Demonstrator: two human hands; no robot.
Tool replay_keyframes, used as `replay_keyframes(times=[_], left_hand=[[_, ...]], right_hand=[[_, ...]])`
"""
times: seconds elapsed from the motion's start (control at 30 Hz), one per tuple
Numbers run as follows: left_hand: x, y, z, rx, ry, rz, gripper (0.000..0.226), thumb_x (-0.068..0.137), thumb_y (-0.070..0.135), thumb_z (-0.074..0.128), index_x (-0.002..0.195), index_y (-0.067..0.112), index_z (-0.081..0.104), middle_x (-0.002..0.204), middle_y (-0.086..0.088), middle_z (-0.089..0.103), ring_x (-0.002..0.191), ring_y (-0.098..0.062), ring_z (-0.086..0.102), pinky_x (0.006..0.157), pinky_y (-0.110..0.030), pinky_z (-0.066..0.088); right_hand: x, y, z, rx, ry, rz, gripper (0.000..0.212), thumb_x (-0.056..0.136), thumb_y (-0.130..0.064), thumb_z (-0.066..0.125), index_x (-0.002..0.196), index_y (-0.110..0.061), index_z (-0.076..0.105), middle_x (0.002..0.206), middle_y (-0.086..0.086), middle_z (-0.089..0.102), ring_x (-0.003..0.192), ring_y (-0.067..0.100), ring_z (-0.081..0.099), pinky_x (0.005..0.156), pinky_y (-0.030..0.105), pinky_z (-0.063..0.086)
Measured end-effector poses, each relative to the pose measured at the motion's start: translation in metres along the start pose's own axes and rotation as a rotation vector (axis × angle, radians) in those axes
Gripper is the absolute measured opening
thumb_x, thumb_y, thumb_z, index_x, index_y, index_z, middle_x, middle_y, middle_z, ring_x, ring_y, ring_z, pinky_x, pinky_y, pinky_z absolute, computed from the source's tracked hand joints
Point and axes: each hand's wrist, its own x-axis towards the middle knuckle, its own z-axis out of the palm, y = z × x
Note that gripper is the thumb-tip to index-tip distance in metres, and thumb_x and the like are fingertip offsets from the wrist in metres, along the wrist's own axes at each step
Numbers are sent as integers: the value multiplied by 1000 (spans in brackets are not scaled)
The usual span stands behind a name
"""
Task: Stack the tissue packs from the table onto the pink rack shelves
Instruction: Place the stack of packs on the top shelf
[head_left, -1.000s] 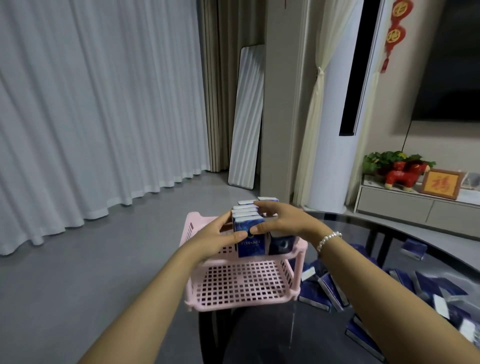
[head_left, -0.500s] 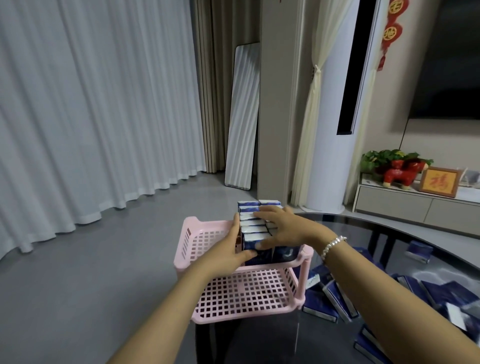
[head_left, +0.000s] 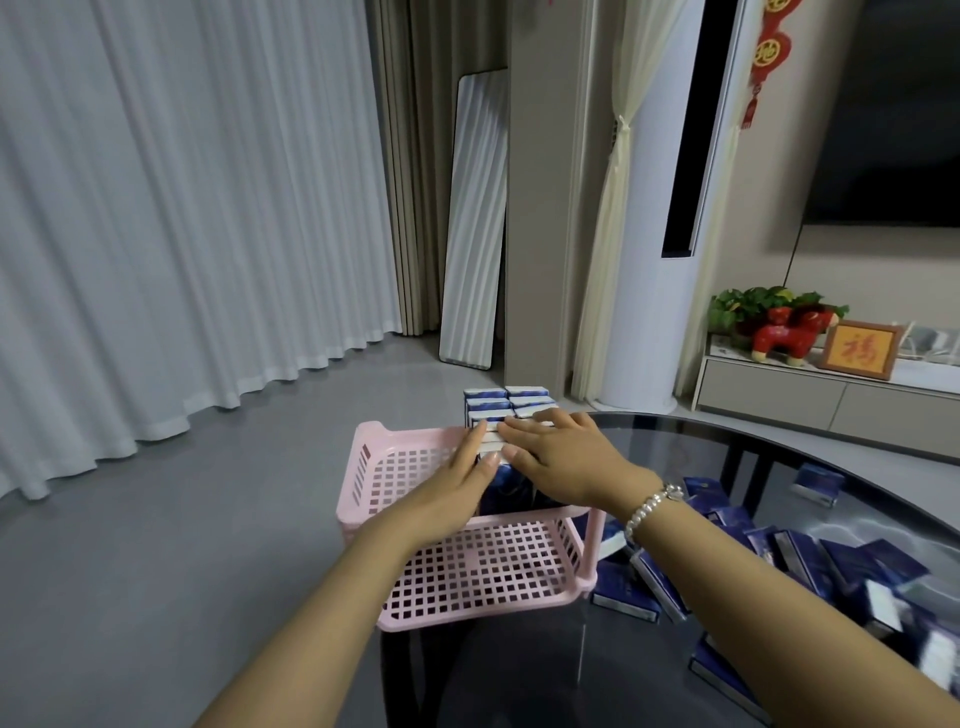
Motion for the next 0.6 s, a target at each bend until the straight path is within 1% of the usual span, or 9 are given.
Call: replay_keyframes(times=[0.07, 0.13, 0.2, 0.3, 0.4, 0.47, 0.53, 0.6], left_hand=[[-5, 3, 4, -40, 42, 16, 52, 99, 53, 17, 146, 52, -6, 161, 9, 0, 148, -19, 5, 117, -41, 9], [-6, 4, 8, -55, 90, 49, 53, 100, 49, 20, 147, 48, -6, 160, 10, -3, 148, -17, 2, 117, -40, 8], [-6, 3, 11, -34, 166, 100, 55, 101, 47, 23, 148, 45, -5, 161, 10, -6, 148, -15, -3, 120, -42, 5], [-9, 0, 17, 18, 297, 150, 57, 100, 44, 30, 151, 36, 7, 161, 11, -3, 148, -15, -2, 120, -46, 9], [-20, 7, 29, 48, 428, 239, 51, 99, 39, 37, 148, 30, 25, 159, 10, 9, 146, -15, 7, 119, -39, 12], [-31, 16, 41, 76, 496, 308, 44, 99, 32, 41, 142, 26, 39, 153, 7, 23, 141, -12, 17, 116, -32, 14], [-44, 26, 55, 87, 530, 386, 36, 98, 25, 46, 133, 22, 51, 141, 5, 39, 132, -9, 29, 111, -24, 17], [-56, 32, 74, 70, 516, 437, 33, 94, 22, 48, 125, 20, 58, 130, 5, 47, 124, -10, 38, 107, -23, 24]], right_hand=[[-2, -1, -1, 25, 12, -1, 50, 99, -48, 20, 145, -32, 28, 154, -11, 26, 139, 18, 21, 111, 38, 15], [-6, -1, 1, 92, 59, 4, 49, 99, -48, 23, 144, -32, 31, 153, -9, 29, 139, 18, 22, 111, 37, 15], [-14, -1, 2, 151, 150, 16, 48, 99, -46, 26, 143, -29, 35, 151, -7, 34, 140, 17, 22, 111, 36, 15], [-32, -3, 3, 213, 293, 28, 44, 99, -41, 32, 139, -26, 41, 146, -8, 40, 138, 14, 24, 109, 32, 16], [-57, -8, 0, 292, 420, 32, 38, 97, -37, 41, 132, -26, 50, 136, -9, 51, 130, 12, 31, 103, 27, 19], [-78, -10, -1, 330, 484, 32, 35, 95, -36, 44, 126, -25, 56, 123, -9, 60, 122, 11, 38, 97, 23, 22], [-100, -10, -1, 360, 523, 47, 32, 94, -34, 47, 121, -24, 60, 112, -10, 63, 113, 9, 41, 92, 22, 23], [-126, -7, 0, 365, 537, 68, 27, 93, -28, 51, 117, -23, 62, 106, -12, 64, 103, 6, 38, 87, 20, 25]])
